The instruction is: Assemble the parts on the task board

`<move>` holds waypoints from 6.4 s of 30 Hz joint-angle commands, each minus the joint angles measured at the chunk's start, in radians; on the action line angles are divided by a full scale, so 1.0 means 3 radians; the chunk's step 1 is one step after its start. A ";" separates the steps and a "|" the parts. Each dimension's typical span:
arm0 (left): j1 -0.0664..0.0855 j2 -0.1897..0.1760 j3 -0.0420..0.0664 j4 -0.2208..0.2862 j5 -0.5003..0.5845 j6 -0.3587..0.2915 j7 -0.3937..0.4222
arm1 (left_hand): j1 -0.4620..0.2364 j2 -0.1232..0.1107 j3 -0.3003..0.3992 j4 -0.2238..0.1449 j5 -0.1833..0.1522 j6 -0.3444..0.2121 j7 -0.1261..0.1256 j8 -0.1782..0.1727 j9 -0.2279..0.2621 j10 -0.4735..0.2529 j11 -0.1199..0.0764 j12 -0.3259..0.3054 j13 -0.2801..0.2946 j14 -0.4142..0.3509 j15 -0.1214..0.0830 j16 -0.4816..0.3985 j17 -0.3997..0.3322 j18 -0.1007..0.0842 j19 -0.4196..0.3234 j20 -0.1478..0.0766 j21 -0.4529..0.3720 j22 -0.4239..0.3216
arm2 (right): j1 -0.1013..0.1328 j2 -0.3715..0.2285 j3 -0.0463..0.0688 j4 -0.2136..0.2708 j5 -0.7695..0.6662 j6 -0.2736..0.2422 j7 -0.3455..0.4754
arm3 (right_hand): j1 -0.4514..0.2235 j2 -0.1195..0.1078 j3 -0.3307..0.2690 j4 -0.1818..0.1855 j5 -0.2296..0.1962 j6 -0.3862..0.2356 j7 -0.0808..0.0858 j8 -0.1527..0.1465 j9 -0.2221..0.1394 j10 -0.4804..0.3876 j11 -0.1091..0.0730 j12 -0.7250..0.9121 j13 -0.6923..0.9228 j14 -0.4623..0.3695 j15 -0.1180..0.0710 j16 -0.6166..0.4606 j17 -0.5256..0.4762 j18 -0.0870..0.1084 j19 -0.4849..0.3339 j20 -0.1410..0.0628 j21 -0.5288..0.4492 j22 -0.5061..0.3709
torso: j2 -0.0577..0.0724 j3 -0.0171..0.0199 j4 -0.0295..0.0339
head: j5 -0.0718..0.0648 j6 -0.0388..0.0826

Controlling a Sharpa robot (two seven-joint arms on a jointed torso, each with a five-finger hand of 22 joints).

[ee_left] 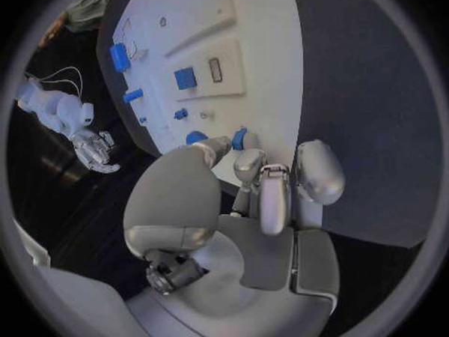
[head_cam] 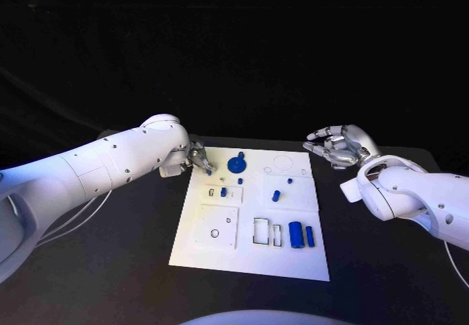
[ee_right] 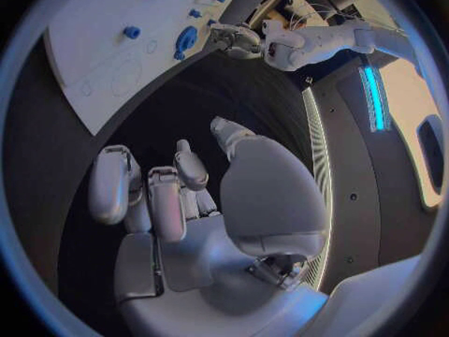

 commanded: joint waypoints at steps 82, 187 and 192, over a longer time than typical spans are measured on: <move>-0.0307 -0.0733 -0.0013 0.1247 -0.0028 -0.0440 0.0047 | -0.0143 -0.0236 0.1645 -0.0799 0.0178 0.0163 -0.0043 0.0228 0.0036 0.0223 -0.0046 0.0165 0.0208 0.0317 -0.0032 0.0058 0.0756 -0.0048 0.0054 0.0001 0.0170 0.0223 | -0.0042 -0.0021 -0.0005 -0.0007 -0.0015 0.0064 0.0009 | -0.0003 0.0040 -0.0040 0.0049 0.0106 -0.0014 -0.0010 0.0029 -0.0006 -0.0007 -0.0004 -0.0006 -0.0001 0.0184 0.0016 -0.0024 0.0167 0.0045 -0.0024 -0.0006 -0.0033 0.0040 | -0.0024 0.0003 0.0019 | 0.0037 -0.0026; -0.0311 -0.0622 -0.0013 0.1130 -0.0066 -0.0334 0.0016 | -0.0609 -0.0329 0.0272 -0.0185 0.0203 0.0334 -0.0119 0.0262 -0.0300 0.0333 -0.0098 0.0252 0.0401 0.0333 -0.0071 0.0086 0.0826 -0.0058 0.0069 -0.0028 0.0184 0.0274 | -0.0042 -0.0036 -0.0006 -0.0011 -0.0015 0.0043 0.0024 | -0.0017 0.0036 -0.0083 0.0093 0.0122 -0.0030 -0.0007 0.0029 -0.0012 -0.0029 -0.0002 -0.0019 -0.0025 0.0180 0.0016 -0.0032 0.0153 0.0051 -0.0037 -0.0006 -0.0060 0.0024 | -0.0023 0.0002 0.0016 | 0.0012 -0.0030; -0.0312 -0.0653 -0.0009 0.1185 -0.0010 -0.0499 0.0045 | -0.0605 -0.0327 0.0210 -0.0129 0.0208 0.0326 -0.0115 0.0258 -0.0317 0.0310 -0.0095 0.0227 0.0358 0.0326 -0.0069 0.0075 0.0797 -0.0054 0.0061 -0.0028 0.0170 0.0250 | -0.0042 -0.0035 -0.0006 -0.0015 -0.0015 0.0040 0.0027 | -0.0020 0.0036 -0.0089 0.0099 0.0122 -0.0034 -0.0006 0.0028 -0.0012 -0.0031 -0.0001 -0.0020 -0.0027 0.0180 0.0017 -0.0032 0.0153 0.0051 -0.0038 -0.0006 -0.0062 0.0023 | -0.0026 0.0004 0.0017 | 0.0009 -0.0022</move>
